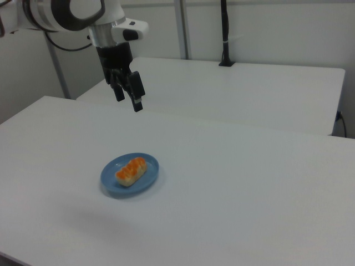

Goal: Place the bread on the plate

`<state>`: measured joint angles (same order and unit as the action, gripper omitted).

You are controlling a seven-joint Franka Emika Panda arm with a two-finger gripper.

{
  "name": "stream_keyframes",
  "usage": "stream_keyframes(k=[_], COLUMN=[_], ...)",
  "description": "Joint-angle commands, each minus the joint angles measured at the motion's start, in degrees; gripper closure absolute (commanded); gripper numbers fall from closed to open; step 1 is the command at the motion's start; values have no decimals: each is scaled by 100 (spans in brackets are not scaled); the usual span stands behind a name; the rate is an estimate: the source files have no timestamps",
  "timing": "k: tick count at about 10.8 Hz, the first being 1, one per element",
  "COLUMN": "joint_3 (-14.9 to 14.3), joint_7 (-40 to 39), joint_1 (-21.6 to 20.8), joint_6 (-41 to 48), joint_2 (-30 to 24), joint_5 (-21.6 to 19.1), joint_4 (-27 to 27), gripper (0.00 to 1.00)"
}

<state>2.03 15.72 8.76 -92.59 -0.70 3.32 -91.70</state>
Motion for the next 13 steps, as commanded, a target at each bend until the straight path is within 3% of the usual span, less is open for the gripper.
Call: stream_keyframes(k=[1,3,13], joint_3=[-510,-545,-783], joint_7=[-1292,-2332,-2310], joint_1=[-463,-410,-595], joint_6=[136,67,-171], joint_2=[-150,-132,-62], joint_5=[-112,-103,-112], joint_4=[2,38,55], gripper=[0,0,0])
